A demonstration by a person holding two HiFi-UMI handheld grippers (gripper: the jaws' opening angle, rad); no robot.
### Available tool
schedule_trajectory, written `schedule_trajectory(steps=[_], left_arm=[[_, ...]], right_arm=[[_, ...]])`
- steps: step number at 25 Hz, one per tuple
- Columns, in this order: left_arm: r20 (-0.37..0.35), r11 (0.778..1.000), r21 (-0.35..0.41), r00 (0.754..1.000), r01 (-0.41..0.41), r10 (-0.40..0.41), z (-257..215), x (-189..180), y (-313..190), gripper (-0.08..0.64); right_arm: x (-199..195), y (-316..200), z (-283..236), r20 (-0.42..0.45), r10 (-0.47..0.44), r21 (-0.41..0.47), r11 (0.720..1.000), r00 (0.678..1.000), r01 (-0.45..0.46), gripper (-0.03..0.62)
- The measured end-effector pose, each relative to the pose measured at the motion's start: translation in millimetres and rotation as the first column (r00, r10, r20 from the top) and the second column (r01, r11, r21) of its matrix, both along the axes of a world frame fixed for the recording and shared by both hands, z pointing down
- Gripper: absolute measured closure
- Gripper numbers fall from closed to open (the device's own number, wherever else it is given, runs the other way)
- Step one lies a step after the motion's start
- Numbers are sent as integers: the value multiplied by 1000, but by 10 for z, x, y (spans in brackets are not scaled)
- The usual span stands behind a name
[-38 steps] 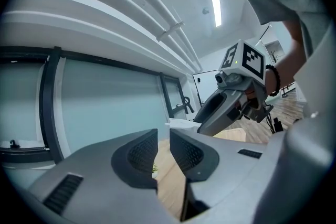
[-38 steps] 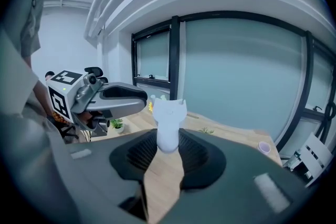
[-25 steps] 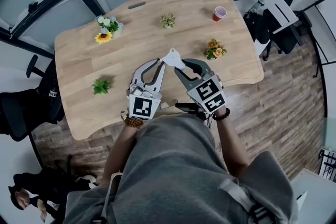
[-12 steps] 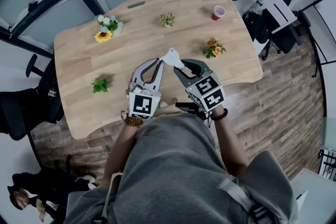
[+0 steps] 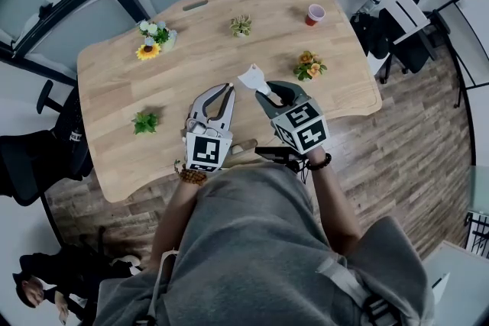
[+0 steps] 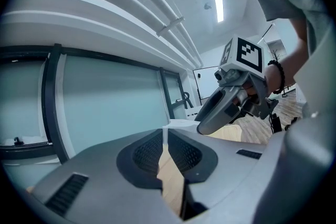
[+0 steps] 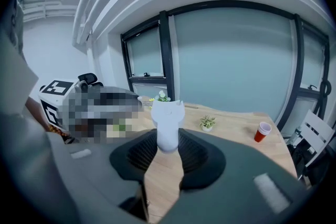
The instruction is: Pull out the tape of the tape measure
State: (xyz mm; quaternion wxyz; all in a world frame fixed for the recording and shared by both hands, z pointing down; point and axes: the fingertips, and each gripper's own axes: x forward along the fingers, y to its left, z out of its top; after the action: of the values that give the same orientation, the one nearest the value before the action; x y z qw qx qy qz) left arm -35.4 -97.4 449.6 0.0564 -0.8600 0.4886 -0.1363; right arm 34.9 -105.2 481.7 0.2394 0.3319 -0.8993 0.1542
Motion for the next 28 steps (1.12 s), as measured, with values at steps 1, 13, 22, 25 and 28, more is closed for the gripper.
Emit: schedule_trajectory(steps=[1, 13, 22, 25, 28], left_arm=[[0, 1000, -3, 1000, 0, 0, 7, 3, 4, 523], [0, 999, -36, 1000, 19, -19, 66, -72, 36, 523], [-13, 999, -43, 999, 29, -29, 70, -133, 41, 523], [-12, 999, -47, 1000, 25, -25, 73, -115, 42, 523], [-13, 998, -54, 1000, 23, -24, 90, -112, 45, 525]], right_arm=[[4, -5, 7, -1, 1, -2, 1000, 1000, -1, 461], [-46, -36, 81, 0, 10, -30, 999, 1000, -10, 462], [104, -183, 117, -14, 56, -34, 998, 998, -57, 462], [106, -199, 132, -12, 64, -38, 997, 998, -65, 462], [103, -210, 163, -13, 68, -43, 997, 998, -69, 462]])
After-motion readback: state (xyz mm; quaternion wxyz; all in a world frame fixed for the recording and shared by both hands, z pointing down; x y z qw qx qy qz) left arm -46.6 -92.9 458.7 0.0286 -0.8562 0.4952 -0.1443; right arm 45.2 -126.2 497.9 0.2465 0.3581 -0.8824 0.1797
